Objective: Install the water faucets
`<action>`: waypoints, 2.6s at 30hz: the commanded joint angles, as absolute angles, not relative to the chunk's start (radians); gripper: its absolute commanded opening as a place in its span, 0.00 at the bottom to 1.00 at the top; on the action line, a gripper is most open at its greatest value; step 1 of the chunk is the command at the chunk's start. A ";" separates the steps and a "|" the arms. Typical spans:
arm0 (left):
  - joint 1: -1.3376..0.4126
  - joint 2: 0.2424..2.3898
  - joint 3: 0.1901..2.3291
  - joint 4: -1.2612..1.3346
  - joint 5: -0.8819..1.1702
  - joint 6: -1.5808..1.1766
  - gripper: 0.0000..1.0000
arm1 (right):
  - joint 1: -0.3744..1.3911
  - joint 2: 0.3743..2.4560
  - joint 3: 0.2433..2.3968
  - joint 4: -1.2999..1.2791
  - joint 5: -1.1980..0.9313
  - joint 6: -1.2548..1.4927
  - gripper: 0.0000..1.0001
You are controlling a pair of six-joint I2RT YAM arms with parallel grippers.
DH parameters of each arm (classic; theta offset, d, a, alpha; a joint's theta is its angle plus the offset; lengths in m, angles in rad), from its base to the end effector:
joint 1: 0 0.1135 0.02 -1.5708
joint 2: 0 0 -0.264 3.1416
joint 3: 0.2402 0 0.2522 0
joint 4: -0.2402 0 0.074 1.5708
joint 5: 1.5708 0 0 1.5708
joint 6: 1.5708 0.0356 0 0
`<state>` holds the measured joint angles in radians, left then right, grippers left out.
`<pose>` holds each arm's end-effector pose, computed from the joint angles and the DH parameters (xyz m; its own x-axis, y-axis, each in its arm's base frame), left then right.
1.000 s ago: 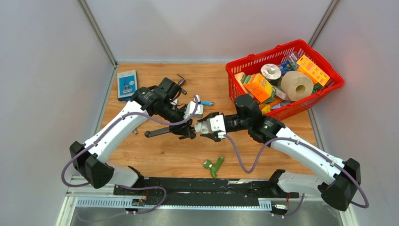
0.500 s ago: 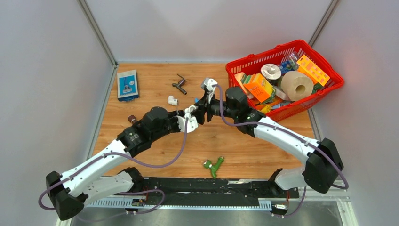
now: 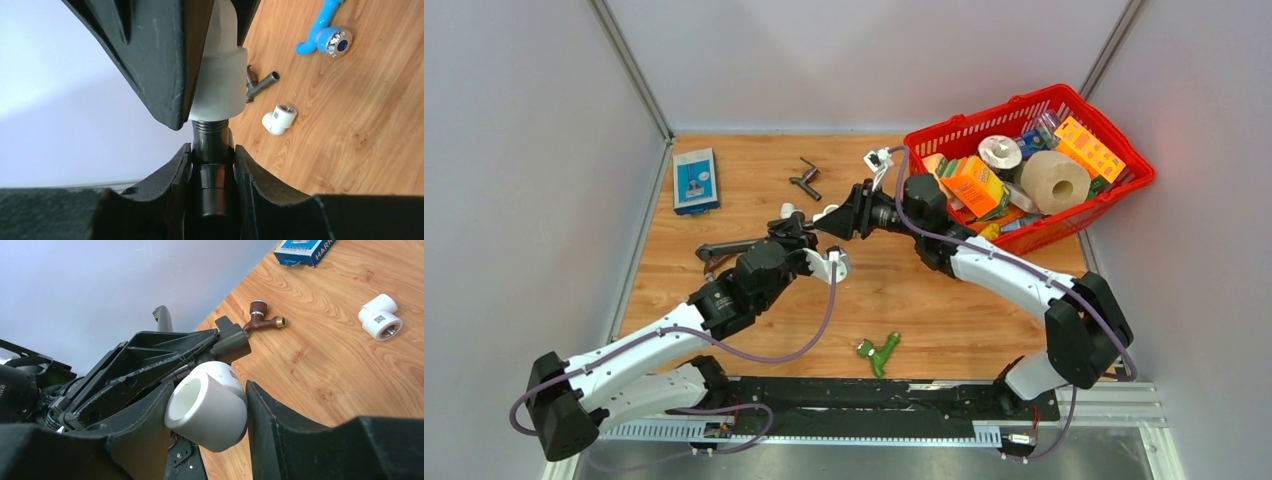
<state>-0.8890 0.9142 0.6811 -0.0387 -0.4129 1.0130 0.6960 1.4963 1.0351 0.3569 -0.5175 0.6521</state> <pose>0.1458 -0.1570 0.2958 0.3072 0.8547 -0.4185 0.3910 0.2875 0.8743 0.2579 0.2384 0.3106 -0.6308 0.1602 -0.7592 -0.6945 0.3199 0.6445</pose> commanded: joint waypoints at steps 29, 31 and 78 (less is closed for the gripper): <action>-0.495 1.338 1.440 -1.041 0.798 0.771 0.00 | 0.636 1.020 0.905 0.006 -0.853 -0.805 0.89; -0.497 1.353 1.456 -1.063 0.804 0.781 0.00 | 0.658 1.040 0.922 0.005 -0.835 -0.833 0.89; -1.053 0.885 0.795 0.125 -0.582 0.991 0.00 | 0.701 1.518 1.095 0.299 -0.626 0.575 0.00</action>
<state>-0.9112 0.8906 0.8326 -0.3458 -0.2581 0.7498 0.7036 1.4403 1.1164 0.0910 -0.6735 0.1486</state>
